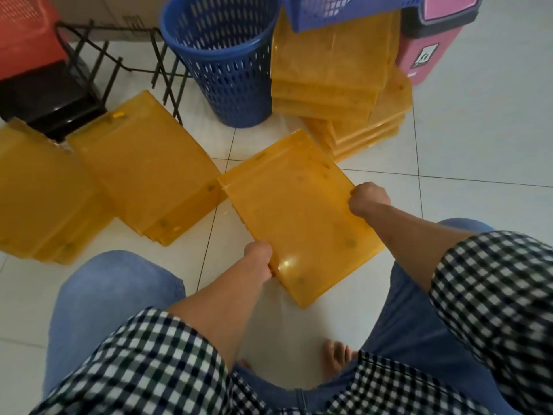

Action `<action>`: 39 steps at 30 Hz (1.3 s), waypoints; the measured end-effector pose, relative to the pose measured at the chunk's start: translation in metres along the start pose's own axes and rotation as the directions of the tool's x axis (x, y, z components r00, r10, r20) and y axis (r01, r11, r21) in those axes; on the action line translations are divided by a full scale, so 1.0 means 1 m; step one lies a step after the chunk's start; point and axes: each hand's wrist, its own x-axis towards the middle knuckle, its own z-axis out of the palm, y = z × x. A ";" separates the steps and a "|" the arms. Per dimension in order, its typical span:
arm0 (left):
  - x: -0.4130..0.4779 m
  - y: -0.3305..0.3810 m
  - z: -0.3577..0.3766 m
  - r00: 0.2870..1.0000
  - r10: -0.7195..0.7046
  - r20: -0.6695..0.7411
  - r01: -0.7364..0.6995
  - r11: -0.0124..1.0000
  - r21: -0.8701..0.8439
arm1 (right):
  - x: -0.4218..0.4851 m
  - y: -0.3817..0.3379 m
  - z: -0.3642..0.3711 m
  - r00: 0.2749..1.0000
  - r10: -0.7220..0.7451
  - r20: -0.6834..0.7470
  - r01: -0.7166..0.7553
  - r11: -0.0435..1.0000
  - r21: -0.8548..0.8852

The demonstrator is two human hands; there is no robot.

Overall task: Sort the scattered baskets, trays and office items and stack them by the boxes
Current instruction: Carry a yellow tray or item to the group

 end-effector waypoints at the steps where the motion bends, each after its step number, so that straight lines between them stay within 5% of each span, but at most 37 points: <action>1: 0.000 0.003 0.002 1.000 0.013 0.008 -0.013 1.000 0.017 | 0.002 -0.004 0.001 1.000 0.005 -0.018 -0.004 1.000 0.021; 6: 0.004 0.004 0.006 0.997 0.074 -0.024 -0.073 0.997 0.020 | 0.001 -0.017 0.003 1.000 0.004 -0.012 -0.003 0.994 0.110; 13: 0.008 0.016 0.001 0.985 0.127 -0.114 -0.131 0.991 -0.024 | 0.004 -0.027 -0.011 0.979 -0.200 0.025 0.176 0.908 0.380; 16: 0.009 0.018 0.005 0.976 0.123 -0.178 -0.132 0.990 -0.039 | 0.002 -0.024 -0.009 0.976 -0.212 0.051 0.189 0.939 0.286; 21: 0.007 0.021 0.018 0.969 0.123 -0.213 -0.135 0.990 -0.041 | 0.003 -0.007 0.000 0.993 -0.031 0.113 0.030 1.000 0.007; 39: 0.020 0.033 0.051 0.946 0.089 -0.313 -0.100 0.995 -0.018 | 0.025 -0.016 -0.006 0.998 0.053 0.023 -0.054 0.998 0.037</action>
